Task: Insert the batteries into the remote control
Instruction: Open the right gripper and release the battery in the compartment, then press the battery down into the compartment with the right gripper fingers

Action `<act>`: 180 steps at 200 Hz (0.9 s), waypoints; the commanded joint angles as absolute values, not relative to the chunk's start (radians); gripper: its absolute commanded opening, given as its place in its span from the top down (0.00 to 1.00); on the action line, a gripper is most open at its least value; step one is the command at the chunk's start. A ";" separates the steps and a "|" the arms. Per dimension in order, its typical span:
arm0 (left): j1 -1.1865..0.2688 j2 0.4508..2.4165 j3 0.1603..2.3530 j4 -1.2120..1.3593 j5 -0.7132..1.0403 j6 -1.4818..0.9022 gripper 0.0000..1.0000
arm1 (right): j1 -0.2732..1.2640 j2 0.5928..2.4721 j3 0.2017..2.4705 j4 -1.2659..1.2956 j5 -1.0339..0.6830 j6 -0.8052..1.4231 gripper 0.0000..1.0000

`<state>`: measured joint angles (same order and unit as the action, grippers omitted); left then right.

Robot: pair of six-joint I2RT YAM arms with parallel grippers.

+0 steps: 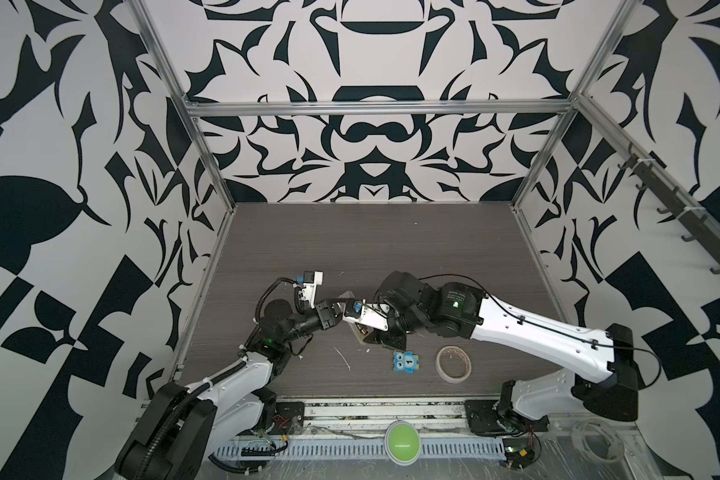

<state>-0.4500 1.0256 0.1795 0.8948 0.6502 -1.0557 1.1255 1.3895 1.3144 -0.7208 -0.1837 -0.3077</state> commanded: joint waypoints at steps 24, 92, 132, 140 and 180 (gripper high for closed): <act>-0.448 0.962 0.222 0.815 0.766 -1.077 1.00 | 1.143 1.329 1.290 -0.689 -0.242 -0.428 0.57; -0.449 0.946 0.217 0.883 0.844 -1.151 1.00 | 1.166 1.295 1.287 -0.715 -0.212 -0.451 0.62; -0.448 0.951 0.208 0.937 0.861 -1.195 1.00 | 1.195 1.300 1.289 -0.726 -0.180 -0.464 0.64; -0.448 0.953 0.206 0.951 0.863 -1.205 1.00 | 1.201 1.303 1.291 -0.727 -0.174 -0.466 0.64; -0.449 0.948 0.195 0.976 0.867 -1.225 1.00 | 1.215 1.328 1.303 -0.733 -0.142 -0.481 0.65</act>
<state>-0.4500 0.9569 0.1886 0.9096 0.8436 -1.1934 1.2064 1.3231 1.2816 -0.7273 -0.1730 -0.4614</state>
